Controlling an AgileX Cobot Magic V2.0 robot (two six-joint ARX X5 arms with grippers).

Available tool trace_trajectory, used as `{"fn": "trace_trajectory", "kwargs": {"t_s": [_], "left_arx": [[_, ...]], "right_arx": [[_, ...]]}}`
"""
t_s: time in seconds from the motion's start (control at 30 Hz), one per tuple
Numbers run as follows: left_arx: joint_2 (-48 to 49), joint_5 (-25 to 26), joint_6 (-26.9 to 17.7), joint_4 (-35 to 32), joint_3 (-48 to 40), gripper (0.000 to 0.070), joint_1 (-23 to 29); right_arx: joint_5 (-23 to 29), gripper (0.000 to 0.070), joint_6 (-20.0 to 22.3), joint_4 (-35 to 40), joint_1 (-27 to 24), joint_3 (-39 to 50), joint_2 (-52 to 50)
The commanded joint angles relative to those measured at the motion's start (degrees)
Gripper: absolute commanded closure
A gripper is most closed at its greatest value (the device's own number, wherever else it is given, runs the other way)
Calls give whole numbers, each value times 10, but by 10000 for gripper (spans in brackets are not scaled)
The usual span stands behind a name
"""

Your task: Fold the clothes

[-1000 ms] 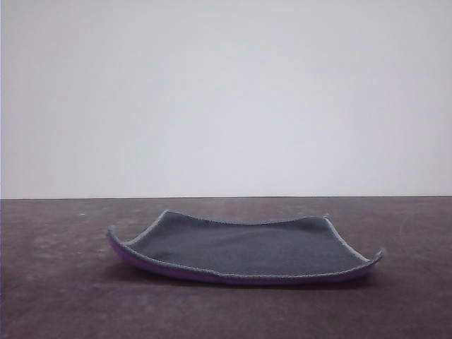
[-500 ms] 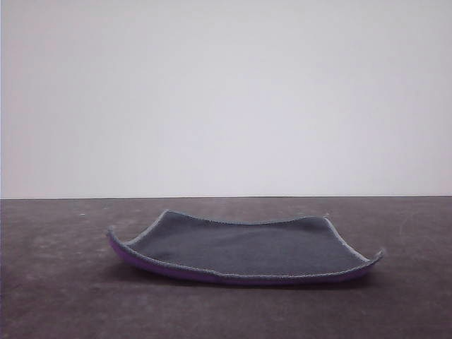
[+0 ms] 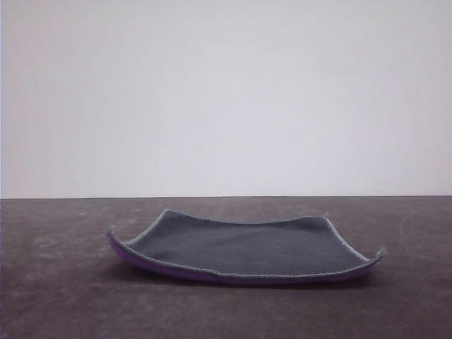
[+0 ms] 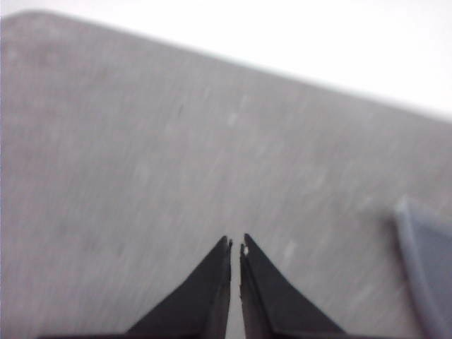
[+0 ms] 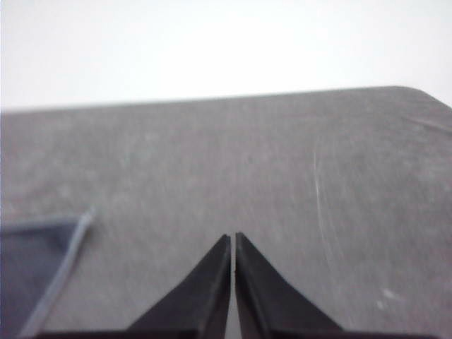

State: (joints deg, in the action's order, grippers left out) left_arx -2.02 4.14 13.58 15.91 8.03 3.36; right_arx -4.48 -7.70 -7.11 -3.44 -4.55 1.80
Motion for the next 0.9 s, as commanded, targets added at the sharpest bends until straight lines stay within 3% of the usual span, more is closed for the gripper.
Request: {"fn": "trace_trajectory", "kwargs": {"t_s": [0.0, 0.23, 0.53, 0.67, 0.87], "left_arx": [[-11, 2, 36, -19, 46, 684, 0], [-156, 9, 35, -17, 182, 684, 0], [-432, 139, 14, -17, 340, 684, -1], [-527, 187, 5, -18, 385, 684, -17], [-621, 191, -26, -18, 412, 684, -56]], "right_arx": [[-7, 695, -49, 10, 0, -35, 15], [-55, 696, -52, -9, 3, -182, 154], [-148, 695, -1, -88, 3, -385, 405], [-195, 695, 11, -94, 5, -433, 495], [-225, 695, 21, -92, 28, -460, 612]]}}
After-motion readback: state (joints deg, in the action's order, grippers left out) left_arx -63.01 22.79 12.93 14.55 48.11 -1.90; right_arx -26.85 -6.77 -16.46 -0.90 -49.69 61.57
